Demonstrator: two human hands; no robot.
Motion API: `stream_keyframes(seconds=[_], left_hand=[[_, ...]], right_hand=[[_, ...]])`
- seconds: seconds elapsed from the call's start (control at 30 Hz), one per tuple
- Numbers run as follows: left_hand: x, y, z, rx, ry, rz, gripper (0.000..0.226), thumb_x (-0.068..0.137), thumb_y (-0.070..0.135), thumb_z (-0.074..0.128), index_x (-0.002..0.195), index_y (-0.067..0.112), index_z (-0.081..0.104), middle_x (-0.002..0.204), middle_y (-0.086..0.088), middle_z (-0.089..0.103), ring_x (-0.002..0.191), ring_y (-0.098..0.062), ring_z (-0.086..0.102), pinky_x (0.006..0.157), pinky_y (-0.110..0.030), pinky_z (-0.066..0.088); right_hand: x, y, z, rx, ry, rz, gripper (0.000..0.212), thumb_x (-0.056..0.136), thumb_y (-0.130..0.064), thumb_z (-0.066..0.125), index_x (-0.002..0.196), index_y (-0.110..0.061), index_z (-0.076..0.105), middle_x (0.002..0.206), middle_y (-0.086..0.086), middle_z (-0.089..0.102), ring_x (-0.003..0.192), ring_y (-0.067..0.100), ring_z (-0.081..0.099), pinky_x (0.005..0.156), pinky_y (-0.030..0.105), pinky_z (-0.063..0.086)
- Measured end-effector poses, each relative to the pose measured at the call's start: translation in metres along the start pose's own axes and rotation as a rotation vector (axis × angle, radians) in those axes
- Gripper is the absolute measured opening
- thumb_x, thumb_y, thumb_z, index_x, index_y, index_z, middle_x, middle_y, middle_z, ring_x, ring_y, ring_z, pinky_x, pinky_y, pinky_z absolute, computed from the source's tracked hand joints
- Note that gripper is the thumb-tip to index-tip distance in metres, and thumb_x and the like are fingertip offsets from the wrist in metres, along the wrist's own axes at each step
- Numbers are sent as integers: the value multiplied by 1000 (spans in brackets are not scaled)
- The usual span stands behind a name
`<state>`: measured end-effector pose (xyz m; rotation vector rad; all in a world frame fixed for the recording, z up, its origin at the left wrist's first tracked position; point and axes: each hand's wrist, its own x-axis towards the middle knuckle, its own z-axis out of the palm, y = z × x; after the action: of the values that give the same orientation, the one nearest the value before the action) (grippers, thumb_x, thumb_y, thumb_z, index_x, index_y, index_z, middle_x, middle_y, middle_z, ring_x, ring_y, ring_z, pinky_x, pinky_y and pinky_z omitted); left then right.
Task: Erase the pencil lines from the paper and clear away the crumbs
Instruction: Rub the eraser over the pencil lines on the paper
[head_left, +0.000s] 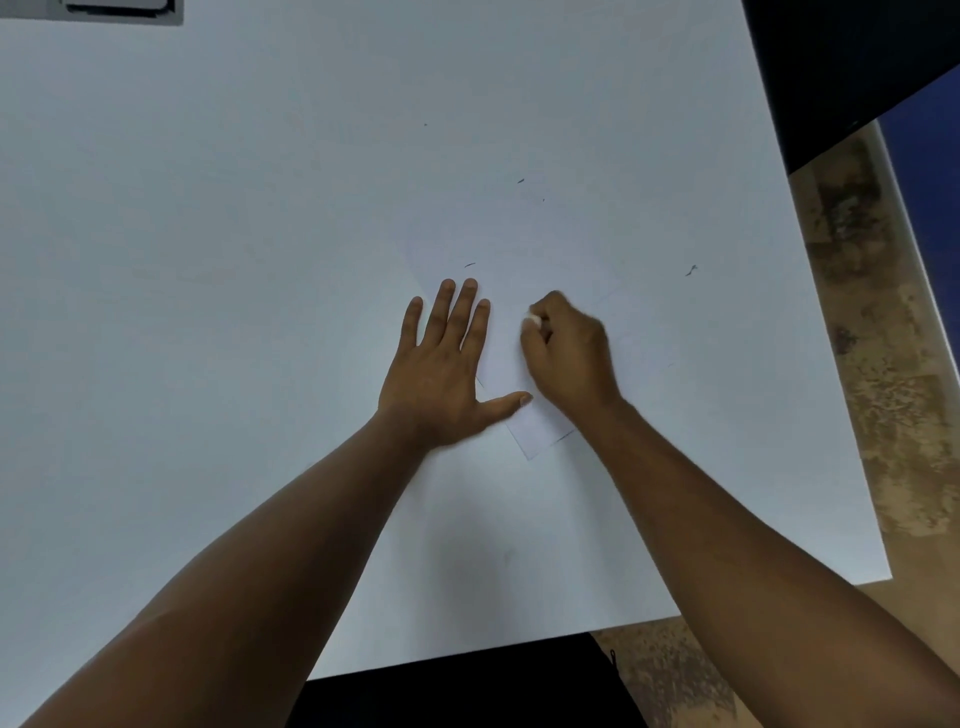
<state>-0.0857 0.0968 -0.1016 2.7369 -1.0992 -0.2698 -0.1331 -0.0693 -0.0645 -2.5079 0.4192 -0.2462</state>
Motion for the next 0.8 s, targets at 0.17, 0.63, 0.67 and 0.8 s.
stream_keyframes(seconds=[0.17, 0.63, 0.67, 0.8], left_hand=[[0, 2, -1, -3, 1, -7, 112, 87, 90, 21, 165, 10, 7, 173, -9, -8, 159, -26, -15, 127, -55, -3], [1, 1, 0, 11, 11, -4, 111, 88, 89, 19, 165, 10, 7, 173, -9, -8, 159, -26, -14, 128, -55, -1], [1, 2, 0, 15, 4, -6, 111, 88, 89, 19, 165, 11, 6, 173, -9, -9, 159, -26, -15, 128, -55, -2], [0, 2, 0, 16, 10, -8, 110, 88, 89, 20, 165, 10, 8, 173, -9, -7, 159, -26, -14, 127, -56, 0]], right_hand=[[-3, 16, -10, -92, 12, -63, 9, 93, -10, 54, 87, -4, 58, 72, 8, 61, 63, 29, 58, 59, 34, 45], [3, 30, -11, -148, 5, -121, 5, 91, -11, 55, 87, -9, 57, 72, 6, 56, 61, 25, 53, 55, 34, 45], [9, 36, -15, -168, 38, -78, 6, 90, -11, 54, 85, -9, 56, 72, 7, 56, 61, 26, 52, 55, 34, 44], [19, 39, -21, -128, 115, 45, 6, 88, -8, 52, 82, -7, 54, 71, 7, 58, 61, 27, 52, 56, 34, 42]])
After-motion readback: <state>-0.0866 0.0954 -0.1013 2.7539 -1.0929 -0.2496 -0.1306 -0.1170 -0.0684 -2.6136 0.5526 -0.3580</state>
